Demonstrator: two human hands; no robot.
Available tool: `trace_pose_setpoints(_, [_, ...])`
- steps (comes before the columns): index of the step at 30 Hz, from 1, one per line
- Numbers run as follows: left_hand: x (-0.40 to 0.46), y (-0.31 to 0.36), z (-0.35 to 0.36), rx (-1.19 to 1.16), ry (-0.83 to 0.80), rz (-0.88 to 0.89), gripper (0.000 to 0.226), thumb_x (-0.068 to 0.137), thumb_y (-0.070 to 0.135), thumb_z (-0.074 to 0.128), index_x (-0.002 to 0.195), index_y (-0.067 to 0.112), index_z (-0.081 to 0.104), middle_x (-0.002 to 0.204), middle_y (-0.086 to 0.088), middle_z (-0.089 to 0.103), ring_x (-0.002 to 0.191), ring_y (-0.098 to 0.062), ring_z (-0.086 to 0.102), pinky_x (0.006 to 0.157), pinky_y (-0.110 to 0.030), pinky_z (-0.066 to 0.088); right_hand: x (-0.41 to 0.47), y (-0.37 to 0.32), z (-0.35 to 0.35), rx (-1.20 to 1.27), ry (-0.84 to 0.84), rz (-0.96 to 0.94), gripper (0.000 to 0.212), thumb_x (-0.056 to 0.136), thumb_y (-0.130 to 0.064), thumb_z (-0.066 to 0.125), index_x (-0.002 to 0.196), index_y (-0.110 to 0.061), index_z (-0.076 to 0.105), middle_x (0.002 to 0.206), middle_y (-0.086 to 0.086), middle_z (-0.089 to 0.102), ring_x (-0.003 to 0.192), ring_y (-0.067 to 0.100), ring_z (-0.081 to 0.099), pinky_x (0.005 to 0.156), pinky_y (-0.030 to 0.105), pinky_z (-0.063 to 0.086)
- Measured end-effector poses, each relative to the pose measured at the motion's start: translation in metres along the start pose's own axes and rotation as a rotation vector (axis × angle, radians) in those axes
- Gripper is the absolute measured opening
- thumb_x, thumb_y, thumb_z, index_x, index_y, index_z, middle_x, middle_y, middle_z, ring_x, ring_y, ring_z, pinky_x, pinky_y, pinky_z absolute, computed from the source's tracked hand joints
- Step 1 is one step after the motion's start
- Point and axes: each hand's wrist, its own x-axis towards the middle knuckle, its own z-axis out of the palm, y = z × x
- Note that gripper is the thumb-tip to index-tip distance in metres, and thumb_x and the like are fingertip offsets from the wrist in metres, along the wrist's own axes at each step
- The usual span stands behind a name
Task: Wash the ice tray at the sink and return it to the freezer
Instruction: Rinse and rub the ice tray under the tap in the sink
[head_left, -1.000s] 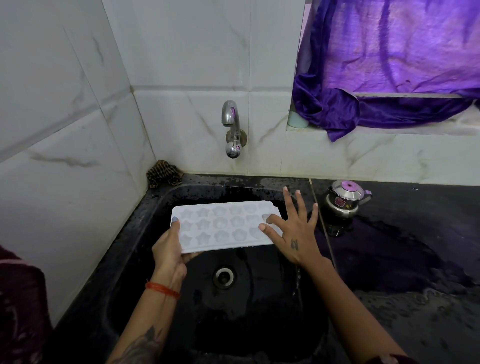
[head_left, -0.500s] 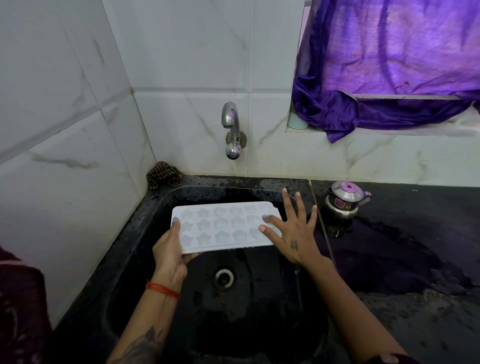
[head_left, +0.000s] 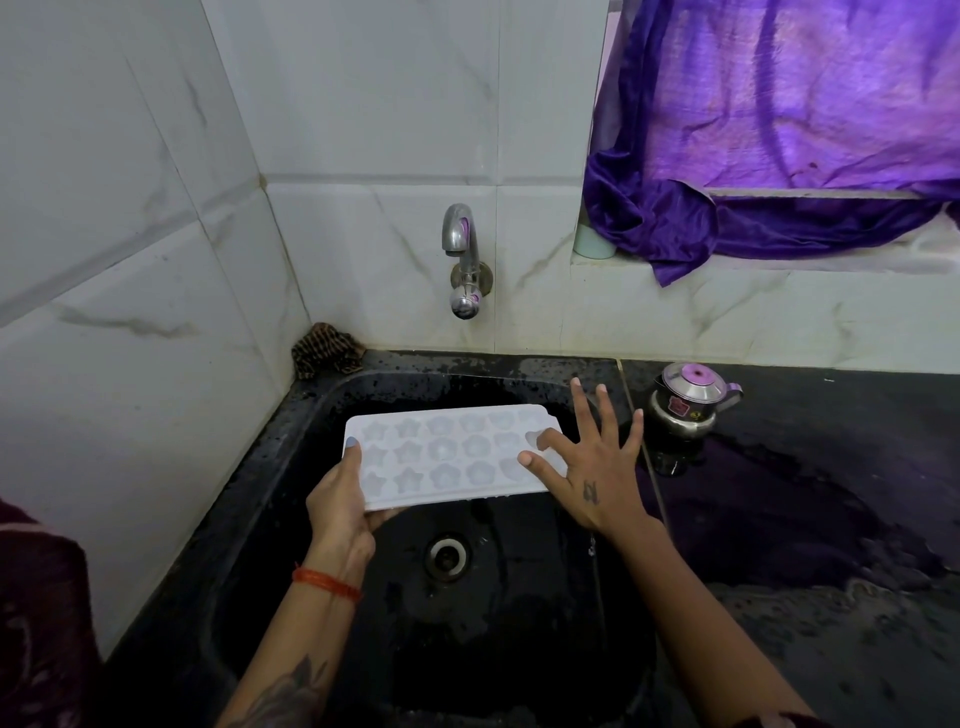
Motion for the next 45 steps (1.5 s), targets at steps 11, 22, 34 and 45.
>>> trace_pose_setpoints(11, [-0.002, 0.0, 0.0, -0.006, 0.003, 0.001, 0.025, 0.093, 0.034, 0.057, 0.104, 0.012, 0.06, 0.083, -0.002, 0.064, 0.073, -0.017, 0.062, 0.056, -0.037, 0.053, 0.0, -0.004, -0.003, 0.157, -0.109, 0.018, 0.079, 0.072, -0.086, 0.005, 0.106, -0.043, 0.062, 0.159, -0.004, -0.004, 0.142, 0.014, -0.023, 0.108, 0.05, -0.022])
trace_pose_setpoints(22, [-0.002, -0.001, -0.001, -0.011, 0.006, -0.002, 0.026, 0.092, 0.034, 0.058, 0.105, 0.012, 0.06, 0.084, -0.003, 0.064, 0.074, -0.018, 0.062, 0.061, -0.04, 0.054, -0.002, -0.002, -0.002, 0.021, -0.043, 0.01, 0.074, 0.076, -0.084, 0.007, 0.091, -0.035, 0.061, 0.159, 0.002, 0.006, 0.146, 0.024, -0.01, 0.108, 0.059, -0.015])
trace_pose_setpoints(34, [-0.002, -0.001, 0.001, -0.01, -0.006, -0.009, 0.023, 0.092, 0.034, 0.057, 0.101, 0.013, 0.06, 0.084, -0.004, 0.065, 0.075, -0.02, 0.063, 0.066, -0.043, 0.055, 0.006, -0.023, -0.014, 0.08, -0.078, -0.094, 0.071, 0.075, -0.083, 0.011, 0.098, -0.039, 0.062, 0.159, -0.003, 0.005, 0.146, 0.021, -0.006, 0.107, 0.051, -0.023])
trace_pose_setpoints(45, [0.0, -0.001, -0.002, 0.001, -0.006, -0.008, 0.023, 0.092, 0.035, 0.058, 0.102, 0.014, 0.06, 0.086, -0.004, 0.065, 0.078, -0.02, 0.063, 0.064, -0.041, 0.055, 0.007, -0.029, -0.013, 0.038, -0.181, -0.12, 0.085, 0.069, -0.086, -0.002, 0.111, -0.047, 0.06, 0.16, -0.003, -0.001, 0.145, 0.022, -0.017, 0.103, 0.053, -0.029])
